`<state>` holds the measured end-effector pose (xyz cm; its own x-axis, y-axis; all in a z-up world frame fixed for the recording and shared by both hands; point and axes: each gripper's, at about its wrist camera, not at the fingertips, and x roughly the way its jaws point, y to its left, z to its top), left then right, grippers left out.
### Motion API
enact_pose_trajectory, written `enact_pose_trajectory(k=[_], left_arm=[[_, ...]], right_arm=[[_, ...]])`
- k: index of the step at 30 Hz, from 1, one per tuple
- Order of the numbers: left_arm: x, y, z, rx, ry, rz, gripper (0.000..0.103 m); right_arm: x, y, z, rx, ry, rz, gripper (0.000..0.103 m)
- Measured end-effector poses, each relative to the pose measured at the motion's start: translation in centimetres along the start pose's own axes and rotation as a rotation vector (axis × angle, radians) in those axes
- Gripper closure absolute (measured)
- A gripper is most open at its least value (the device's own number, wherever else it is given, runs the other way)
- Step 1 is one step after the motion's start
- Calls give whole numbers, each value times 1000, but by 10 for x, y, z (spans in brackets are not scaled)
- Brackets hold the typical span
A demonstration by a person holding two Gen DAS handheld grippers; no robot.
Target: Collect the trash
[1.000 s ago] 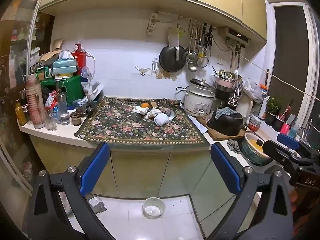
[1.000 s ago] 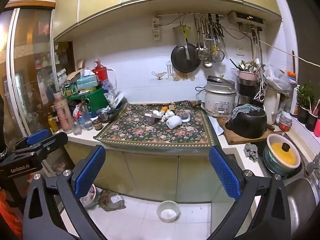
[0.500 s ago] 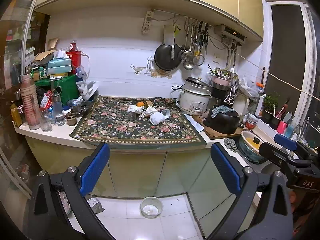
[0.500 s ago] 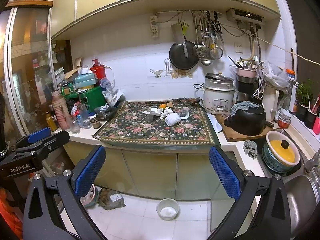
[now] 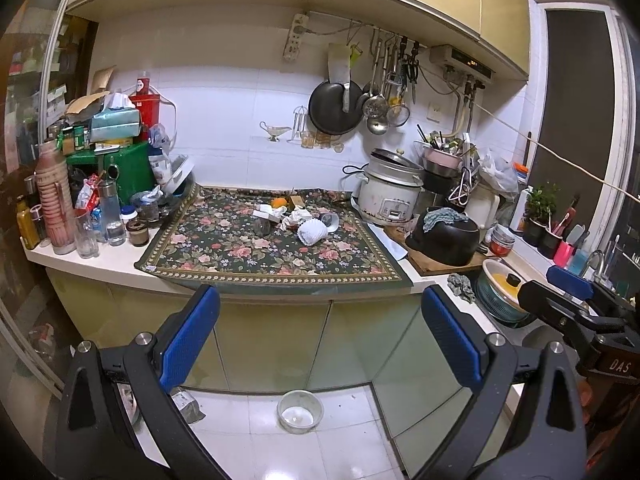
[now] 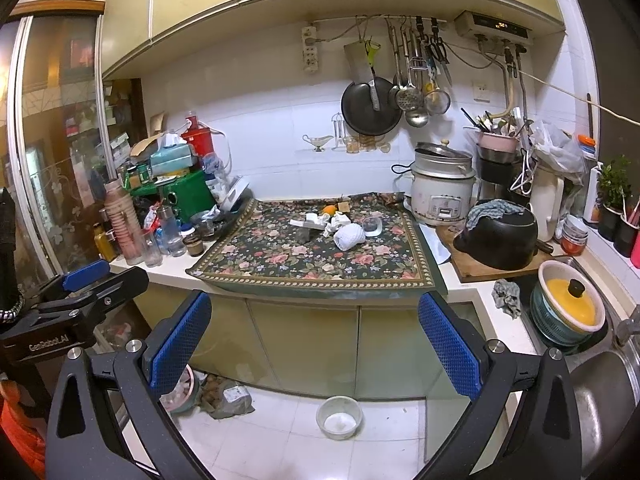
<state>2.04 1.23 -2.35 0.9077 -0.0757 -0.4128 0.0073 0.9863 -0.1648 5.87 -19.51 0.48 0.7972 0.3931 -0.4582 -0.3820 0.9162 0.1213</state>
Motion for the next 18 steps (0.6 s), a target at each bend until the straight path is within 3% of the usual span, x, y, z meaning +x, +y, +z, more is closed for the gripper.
enact_pose_trajectory(k=[18], left_arm=[[6,3,-1,-4,4,-1,2]], right_arm=[[3,1,1,8,2,13,0]])
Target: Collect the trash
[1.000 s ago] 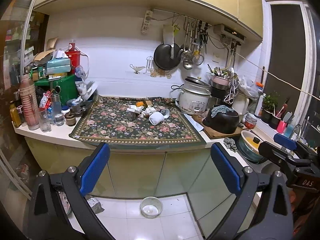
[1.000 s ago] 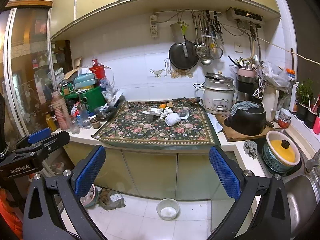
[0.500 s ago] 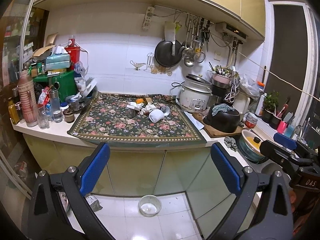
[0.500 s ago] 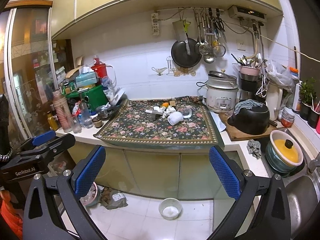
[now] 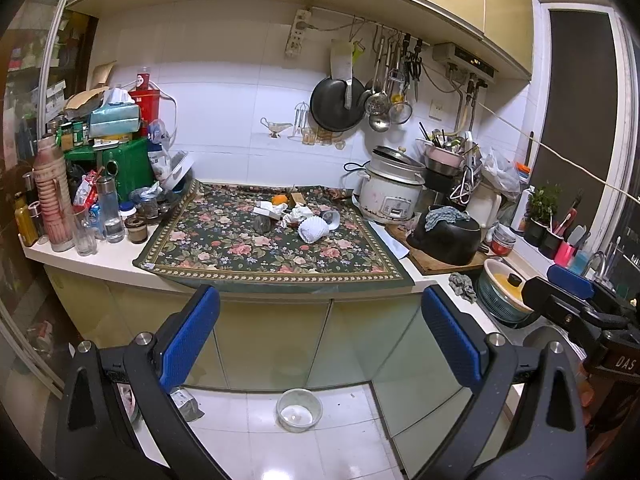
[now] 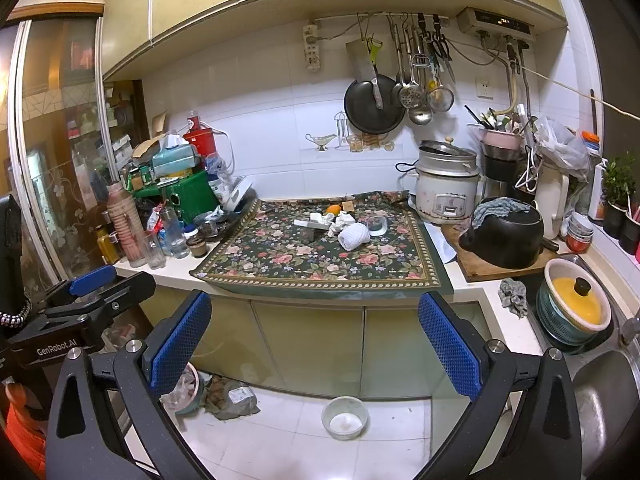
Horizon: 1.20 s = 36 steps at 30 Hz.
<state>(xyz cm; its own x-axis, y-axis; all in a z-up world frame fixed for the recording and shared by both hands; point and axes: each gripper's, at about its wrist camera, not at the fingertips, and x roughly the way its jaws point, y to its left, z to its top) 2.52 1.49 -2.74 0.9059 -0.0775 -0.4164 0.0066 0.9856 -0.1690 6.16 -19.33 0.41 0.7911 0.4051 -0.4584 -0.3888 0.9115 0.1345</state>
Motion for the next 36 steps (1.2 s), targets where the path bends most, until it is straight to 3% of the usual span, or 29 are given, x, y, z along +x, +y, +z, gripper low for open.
enact_pose_trajectory(k=[22,36], left_arm=[[21,-4,10,-20,13,26,2],[61,-12,31,-46,21,118,2]], right_arm=[[17,-5,8,-1,4,36,0],[39,-44,19,27,-1,49,0]])
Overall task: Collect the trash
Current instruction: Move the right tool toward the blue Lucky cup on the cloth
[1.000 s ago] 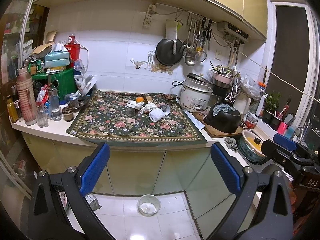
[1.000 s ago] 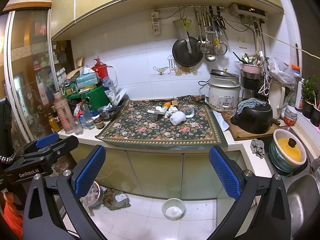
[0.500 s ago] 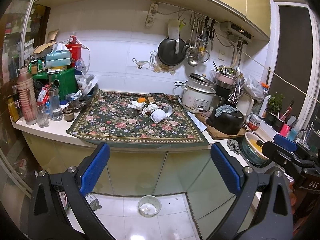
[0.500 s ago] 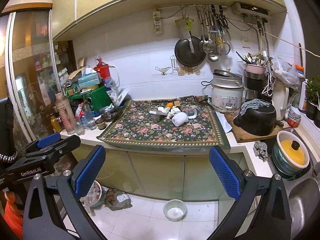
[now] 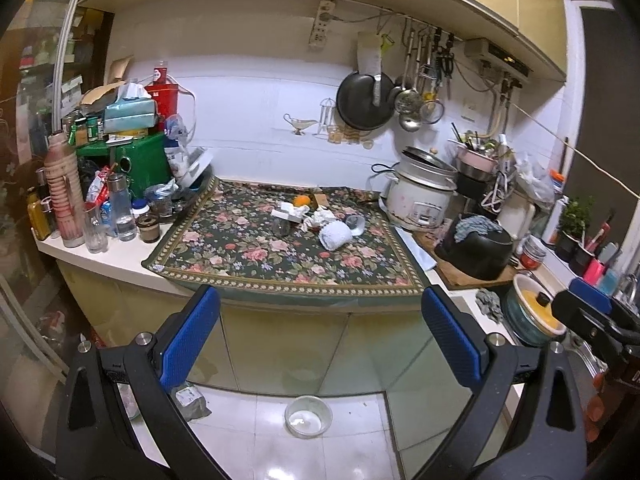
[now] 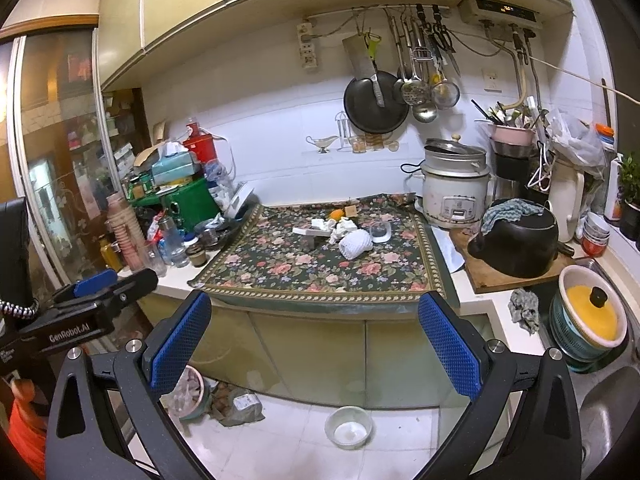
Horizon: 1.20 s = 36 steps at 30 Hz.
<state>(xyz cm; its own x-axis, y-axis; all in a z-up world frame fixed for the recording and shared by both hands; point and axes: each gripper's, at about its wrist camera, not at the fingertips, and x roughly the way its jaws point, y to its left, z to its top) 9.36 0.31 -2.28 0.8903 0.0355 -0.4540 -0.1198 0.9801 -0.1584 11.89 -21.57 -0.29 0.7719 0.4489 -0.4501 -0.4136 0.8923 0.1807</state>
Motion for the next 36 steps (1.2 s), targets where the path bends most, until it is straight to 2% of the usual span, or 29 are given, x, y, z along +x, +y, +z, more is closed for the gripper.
enact_pose_trajectory(k=[7,15,18,24,30,36], left_arm=[[50,5,27,-1,-11,11,2],[139,20,54,-2,-1,-6,2],[185,34,68,-13,36,-12,2],[269,59,94,22,127,-10,2],[341,76,103,35,208,10,2],[404,84,105,26,294,-8,2]], right_arm=[[31,-24,16,33,-14,-43,0],[88,-41,37,37,-27,-151,0],[123,-46,51,48,-11,-194,0],[186,-57,68,101,52,-215,0],[244,-72,73,120,142,-236,0],[305,-98,79,141,219,-227,0]])
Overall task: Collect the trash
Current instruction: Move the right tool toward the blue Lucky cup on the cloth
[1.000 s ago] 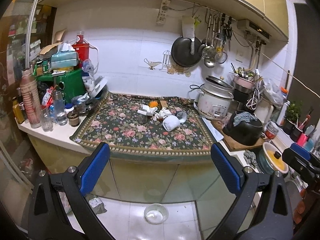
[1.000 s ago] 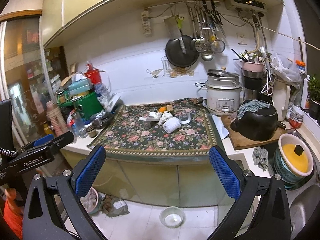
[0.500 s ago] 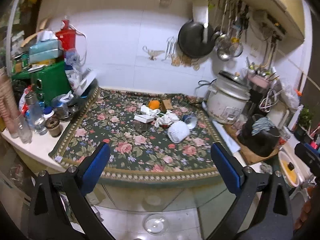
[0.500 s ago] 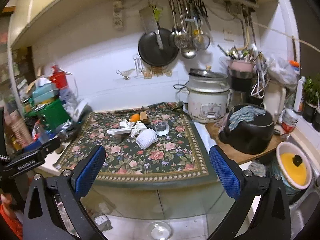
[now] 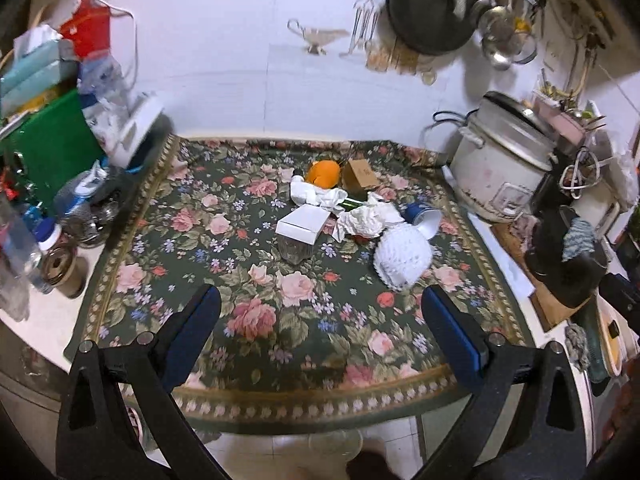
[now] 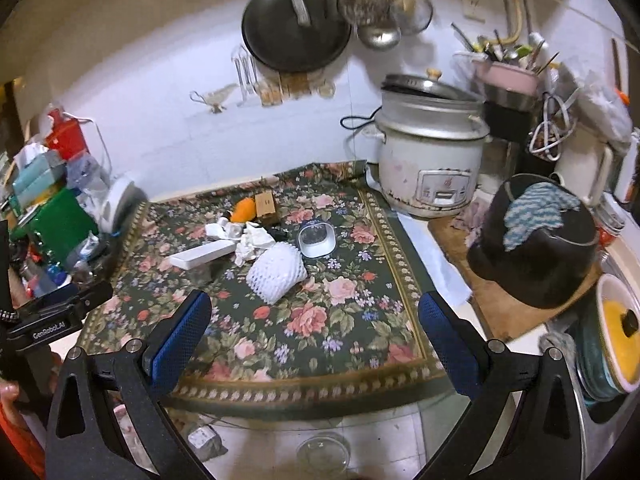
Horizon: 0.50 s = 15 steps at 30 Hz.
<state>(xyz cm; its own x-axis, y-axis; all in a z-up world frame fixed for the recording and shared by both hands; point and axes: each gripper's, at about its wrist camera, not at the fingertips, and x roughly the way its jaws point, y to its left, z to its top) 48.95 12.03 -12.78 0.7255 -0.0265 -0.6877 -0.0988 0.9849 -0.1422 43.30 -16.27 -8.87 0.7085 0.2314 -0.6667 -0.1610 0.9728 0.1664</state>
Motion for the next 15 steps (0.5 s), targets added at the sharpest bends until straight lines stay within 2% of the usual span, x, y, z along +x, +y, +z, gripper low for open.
enact_pose_trajectory(k=[7,15], left_arm=[[73,7,24,-43,64,27,2],[156,9,55,-31,112,112,2]], right_arm=[[87,-4,38,-25,100,67,0],[192,-13,73,-99,235,131,0]])
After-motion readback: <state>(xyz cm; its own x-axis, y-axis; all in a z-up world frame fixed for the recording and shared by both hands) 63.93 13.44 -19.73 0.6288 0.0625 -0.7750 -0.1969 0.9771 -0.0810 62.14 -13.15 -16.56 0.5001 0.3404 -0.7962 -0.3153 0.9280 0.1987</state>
